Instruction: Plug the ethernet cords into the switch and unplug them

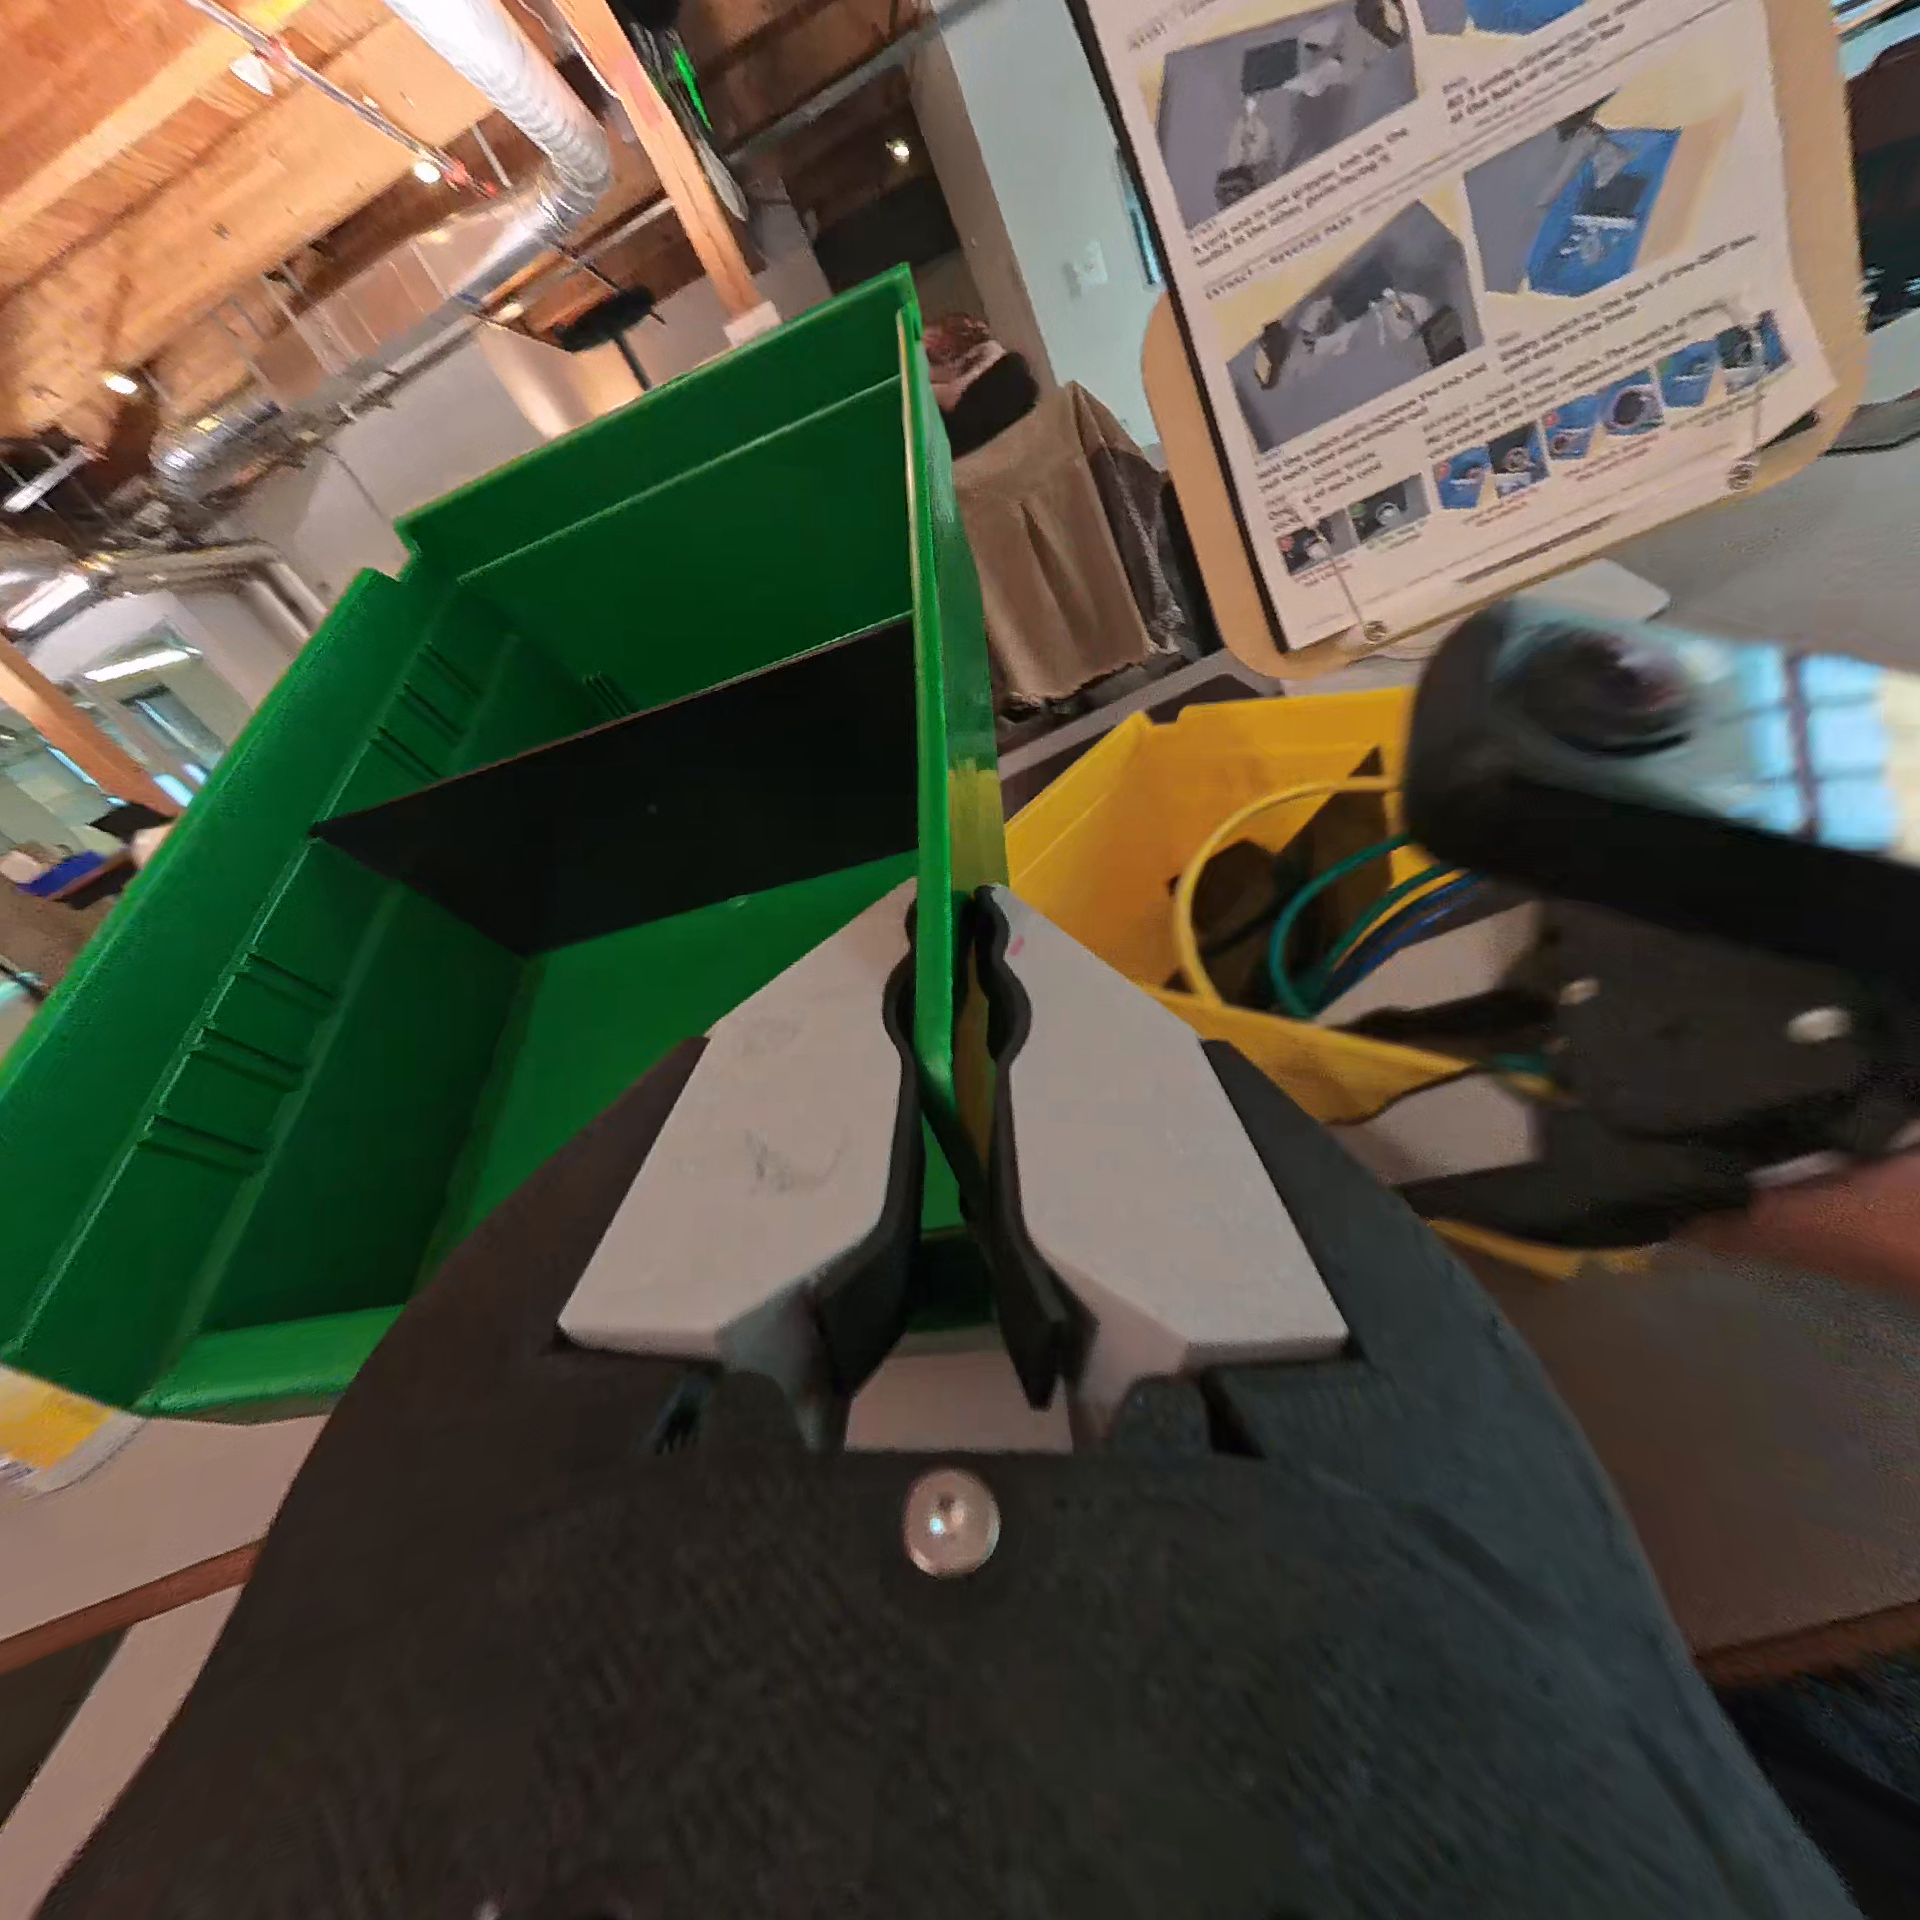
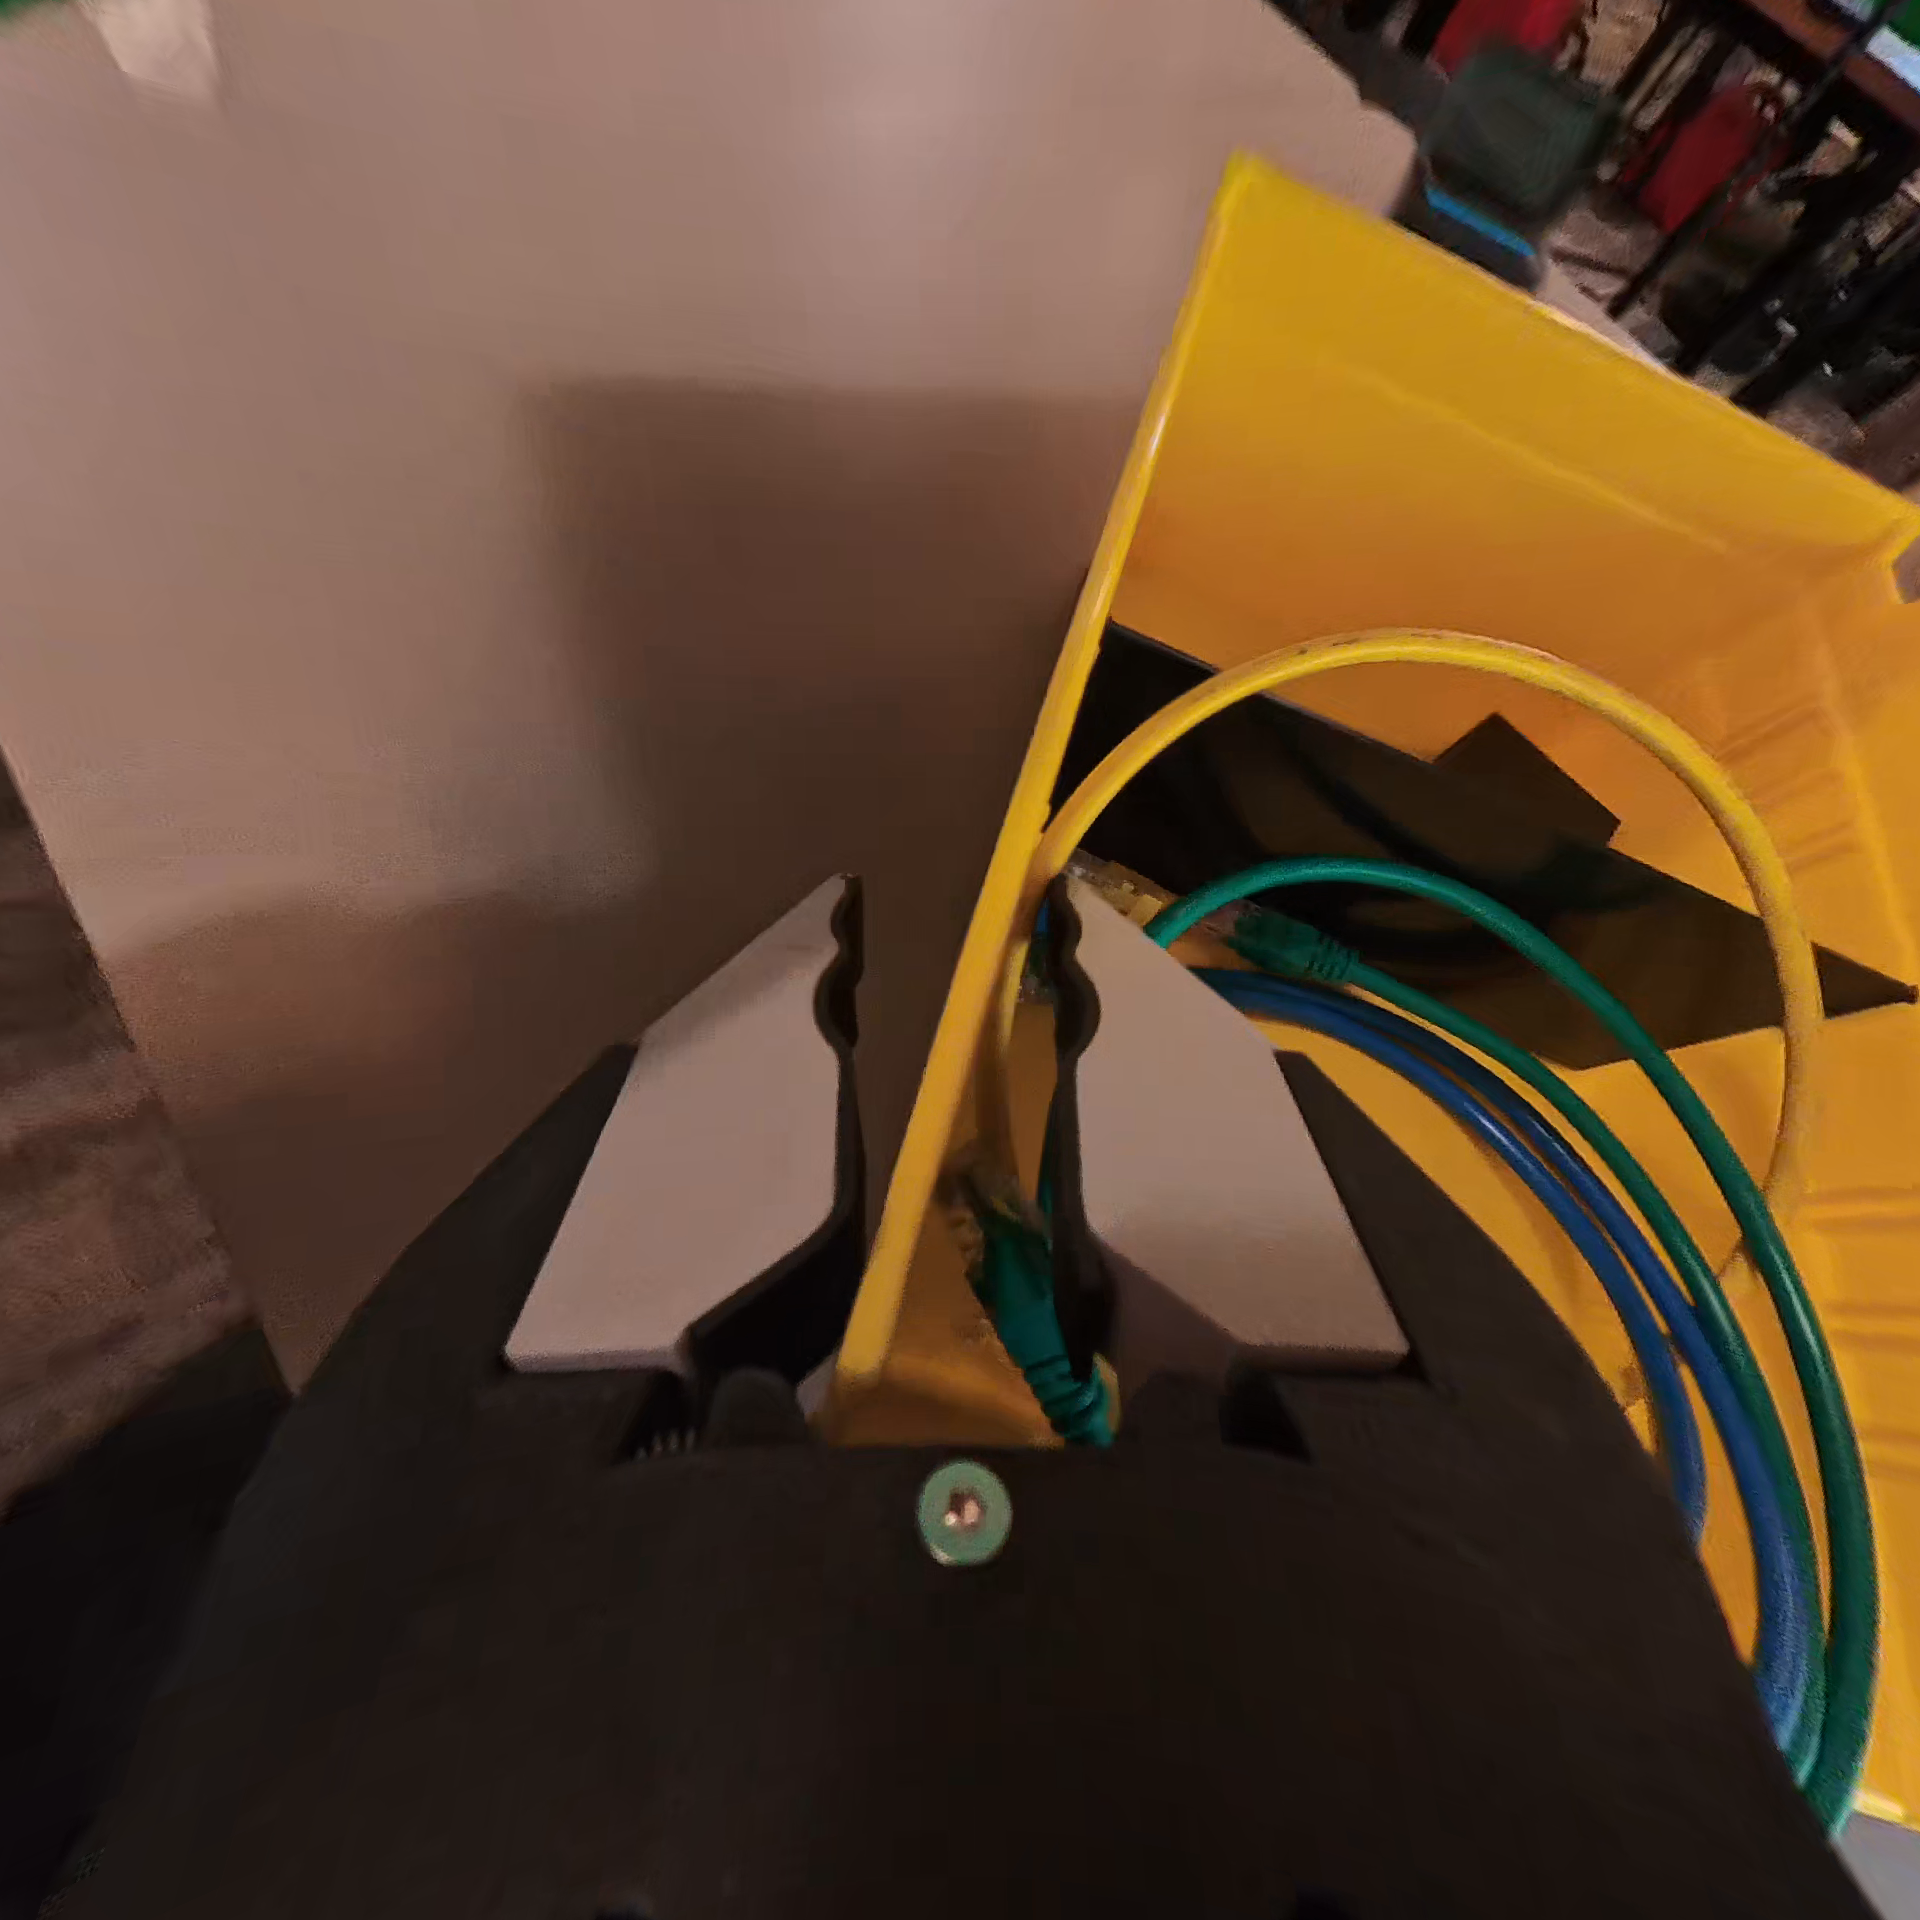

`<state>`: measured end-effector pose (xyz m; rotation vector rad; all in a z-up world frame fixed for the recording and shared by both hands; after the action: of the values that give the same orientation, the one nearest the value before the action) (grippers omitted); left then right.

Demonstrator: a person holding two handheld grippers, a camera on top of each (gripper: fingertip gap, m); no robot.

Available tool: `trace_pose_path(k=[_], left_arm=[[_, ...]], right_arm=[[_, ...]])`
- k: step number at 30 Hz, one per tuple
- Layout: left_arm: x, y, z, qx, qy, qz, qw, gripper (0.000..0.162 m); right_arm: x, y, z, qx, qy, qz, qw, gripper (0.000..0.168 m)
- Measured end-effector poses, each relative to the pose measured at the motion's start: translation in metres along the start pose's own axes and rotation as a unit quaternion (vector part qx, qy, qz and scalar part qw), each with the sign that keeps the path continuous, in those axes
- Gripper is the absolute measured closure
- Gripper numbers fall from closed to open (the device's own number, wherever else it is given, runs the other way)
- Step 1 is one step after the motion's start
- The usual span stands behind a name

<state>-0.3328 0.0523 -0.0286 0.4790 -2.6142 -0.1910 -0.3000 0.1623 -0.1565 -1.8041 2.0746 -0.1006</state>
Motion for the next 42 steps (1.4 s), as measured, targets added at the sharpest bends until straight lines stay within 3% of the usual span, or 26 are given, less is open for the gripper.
trace_pose_path(k=[2, 5, 11, 17, 20, 26, 31, 35, 39, 42], left_arm=[[0.009, -0.007, -0.004, -0.004, 0.011, -0.017, 1.0, 0.158], [0.018, -0.016, -0.003, -0.005, 0.005, -0.031, 0.999, 0.158], [0.003, -0.021, -0.002, 0.015, 0.003, -0.002, 1.0, 0.158], [-0.069, -0.013, -0.036, -0.004, 0.051, 0.076, 0.996, 0.158], [-0.123, -0.009, -0.055, -0.027, 0.078, 0.133, 0.988, 0.158], [-0.243, 0.011, -0.077, -0.056, 0.083, 0.261, 0.96, 0.158], [-0.34, 0.036, -0.065, -0.055, 0.118, 0.329, 0.935, 0.158], [-0.393, 0.055, -0.044, -0.009, 0.082, 0.372, 0.925, 0.157], [-0.412, 0.066, -0.042, 0.047, -0.076, 0.412, 0.907, 0.157], [-0.397, 0.059, -0.051, 0.062, -0.124, 0.443, 0.886, 0.145]], right_arm=[[0.025, 0.02, -0.027, -0.039, 0.01, -0.022, 0.999, 0.13], [0.048, 0.016, -0.053, -0.074, 0.006, -0.049, 0.996, 0.113], [0.025, -0.056, -0.046, -0.126, 0.014, -0.087, 0.988, 0.114], [-0.07, -0.169, -0.011, -0.14, -0.035, 0.003, 0.989, 0.115], [-0.118, -0.227, 0.019, -0.114, -0.05, 0.041, 0.991, 0.125], [-0.191, -0.319, 0.084, -0.029, -0.006, 0.124, 0.992, 0.123], [-0.212, -0.354, 0.147, 0.007, 0.058, 0.16, 0.985, 0.121], [-0.214, -0.371, 0.188, 0.039, 0.086, 0.191, 0.977, 0.12], [-0.212, -0.381, 0.185, 0.036, 0.06, 0.22, 0.973, 0.115], [-0.208, -0.388, 0.165, 0.034, 0.026, 0.24, 0.97, 0.109]])
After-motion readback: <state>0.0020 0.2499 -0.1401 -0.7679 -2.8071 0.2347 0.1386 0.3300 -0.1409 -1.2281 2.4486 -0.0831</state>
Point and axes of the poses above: each gripper's, where its closed fingertips meet, y out along the fingers, z out of its underside, x = y × z across the jaws, the point moved 6 cm from there along -y, back along the fingers, and after that the axes turned 14 degrees about -x, right-handed, at the moved point
